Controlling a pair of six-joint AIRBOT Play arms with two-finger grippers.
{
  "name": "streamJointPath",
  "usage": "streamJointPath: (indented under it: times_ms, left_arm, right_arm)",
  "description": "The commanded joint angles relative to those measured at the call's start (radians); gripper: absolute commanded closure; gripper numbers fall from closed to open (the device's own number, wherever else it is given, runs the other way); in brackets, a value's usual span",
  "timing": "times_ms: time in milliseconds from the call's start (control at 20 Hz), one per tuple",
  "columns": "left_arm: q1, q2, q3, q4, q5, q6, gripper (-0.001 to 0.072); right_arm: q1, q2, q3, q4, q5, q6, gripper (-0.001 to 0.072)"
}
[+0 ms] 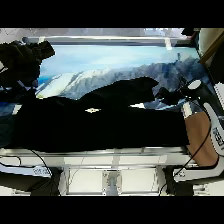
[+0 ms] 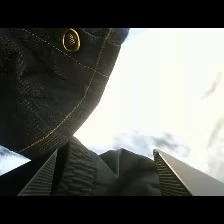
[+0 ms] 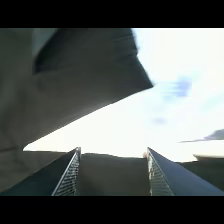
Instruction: Fold the clothes and pants, and hang the long-sleeved shirts on hangers.
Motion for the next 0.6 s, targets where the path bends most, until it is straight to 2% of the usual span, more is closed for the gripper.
streamJointPath:
  times_ms: [0,200,400,500,550]
  left_arm:
    - [-0.004,-0.013,0.016,0.008,0.004,-0.025,0.0004]
    - [0.003,-0.013,0.015,0.013,0.004,-0.030,0.0004]
    - [0.039,-0.013,0.015,0.108,-0.047,-0.068,0.0004]
    - [0.051,-0.013,0.015,0.175,-0.087,-0.066,0.0004]
    - [0.051,-0.013,0.016,0.205,-0.093,-0.066,0.0004]
  right_arm:
    - [0.006,-0.126,0.072,0.042,-0.016,-0.031,0.0262]
    - [0.046,-0.182,0.158,0.067,-0.005,-0.137,0.0262]
    - [0.131,-0.182,0.255,0.046,-0.009,-0.204,0.0262]
    - [0.186,-0.183,0.298,-0.054,-0.037,-0.193,0.0263]
    - [0.208,-0.185,0.311,-0.124,-0.033,-0.154,0.0263]
